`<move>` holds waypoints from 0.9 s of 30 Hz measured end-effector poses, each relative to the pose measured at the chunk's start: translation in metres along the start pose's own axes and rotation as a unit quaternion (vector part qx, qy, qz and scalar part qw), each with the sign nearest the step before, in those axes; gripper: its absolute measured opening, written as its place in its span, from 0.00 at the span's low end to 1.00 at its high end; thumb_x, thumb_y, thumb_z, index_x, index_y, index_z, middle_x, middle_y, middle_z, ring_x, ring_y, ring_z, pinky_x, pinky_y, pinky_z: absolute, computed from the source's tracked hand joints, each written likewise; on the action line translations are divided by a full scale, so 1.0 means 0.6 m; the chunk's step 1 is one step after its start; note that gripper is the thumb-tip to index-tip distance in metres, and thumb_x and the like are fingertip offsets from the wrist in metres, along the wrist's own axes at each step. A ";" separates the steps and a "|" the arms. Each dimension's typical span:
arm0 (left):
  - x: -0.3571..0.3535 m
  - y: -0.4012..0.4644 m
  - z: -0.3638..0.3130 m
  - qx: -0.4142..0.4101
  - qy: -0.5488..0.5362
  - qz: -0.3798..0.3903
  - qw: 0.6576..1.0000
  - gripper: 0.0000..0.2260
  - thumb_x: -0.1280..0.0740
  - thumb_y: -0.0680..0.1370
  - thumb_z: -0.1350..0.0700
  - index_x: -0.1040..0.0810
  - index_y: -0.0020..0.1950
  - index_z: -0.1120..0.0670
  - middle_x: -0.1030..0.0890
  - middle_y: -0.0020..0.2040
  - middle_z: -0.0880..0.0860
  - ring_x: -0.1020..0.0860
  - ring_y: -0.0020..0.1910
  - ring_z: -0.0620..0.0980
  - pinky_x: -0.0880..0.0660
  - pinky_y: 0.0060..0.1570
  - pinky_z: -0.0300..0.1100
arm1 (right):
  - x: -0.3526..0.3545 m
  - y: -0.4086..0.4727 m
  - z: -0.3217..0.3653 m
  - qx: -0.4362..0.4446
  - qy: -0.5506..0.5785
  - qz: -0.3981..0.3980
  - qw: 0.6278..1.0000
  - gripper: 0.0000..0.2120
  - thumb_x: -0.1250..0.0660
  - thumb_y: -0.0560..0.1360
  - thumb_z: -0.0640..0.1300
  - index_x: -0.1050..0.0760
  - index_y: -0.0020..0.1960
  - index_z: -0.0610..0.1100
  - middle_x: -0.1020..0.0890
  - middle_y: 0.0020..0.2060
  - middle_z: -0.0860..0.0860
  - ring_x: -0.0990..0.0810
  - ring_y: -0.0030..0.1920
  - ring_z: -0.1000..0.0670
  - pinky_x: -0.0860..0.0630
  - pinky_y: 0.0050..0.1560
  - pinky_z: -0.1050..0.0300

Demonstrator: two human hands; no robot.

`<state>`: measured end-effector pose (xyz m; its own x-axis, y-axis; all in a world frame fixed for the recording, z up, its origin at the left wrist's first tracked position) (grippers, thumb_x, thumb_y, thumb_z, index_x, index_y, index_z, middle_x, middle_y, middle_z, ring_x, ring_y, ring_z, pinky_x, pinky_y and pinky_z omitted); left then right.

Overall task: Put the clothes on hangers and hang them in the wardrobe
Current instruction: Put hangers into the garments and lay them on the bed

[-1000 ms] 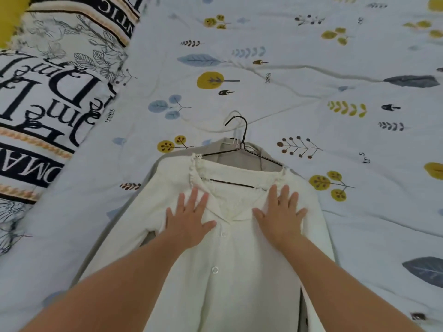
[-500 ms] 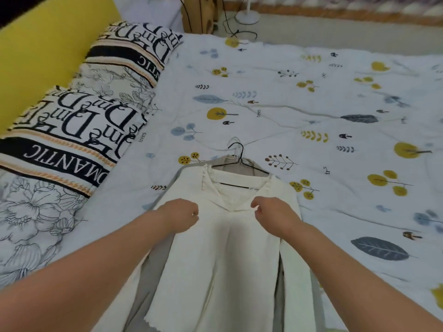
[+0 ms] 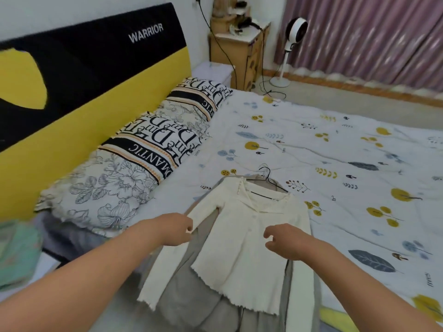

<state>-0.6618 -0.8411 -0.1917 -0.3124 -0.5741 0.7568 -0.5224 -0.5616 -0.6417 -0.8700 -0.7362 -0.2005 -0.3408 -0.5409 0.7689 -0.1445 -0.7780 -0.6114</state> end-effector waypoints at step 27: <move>-0.364 -0.588 0.108 0.394 -0.323 -0.087 0.856 0.20 0.43 0.81 0.50 0.36 0.71 0.54 0.32 0.70 0.54 0.32 0.68 0.51 0.36 0.64 0.38 | -0.106 -0.206 0.483 0.389 -0.347 0.021 0.853 0.18 0.44 0.79 0.46 0.31 0.68 0.41 0.28 0.66 0.42 0.29 0.66 0.43 0.31 0.62 0.54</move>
<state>-0.3581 -0.5564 -0.1387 0.3529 -0.5072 0.7863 0.2597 -0.7542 -0.6030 -0.5610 -0.6985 -0.1198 0.3414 -0.4227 0.8395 0.6060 -0.5837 -0.5404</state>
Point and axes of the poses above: each hand's wrist, its own y-axis towards the middle knuckle, its own x-axis out of the back of the hand, z = x × y, the point moved 8 cm from there along y, towards the middle knuckle
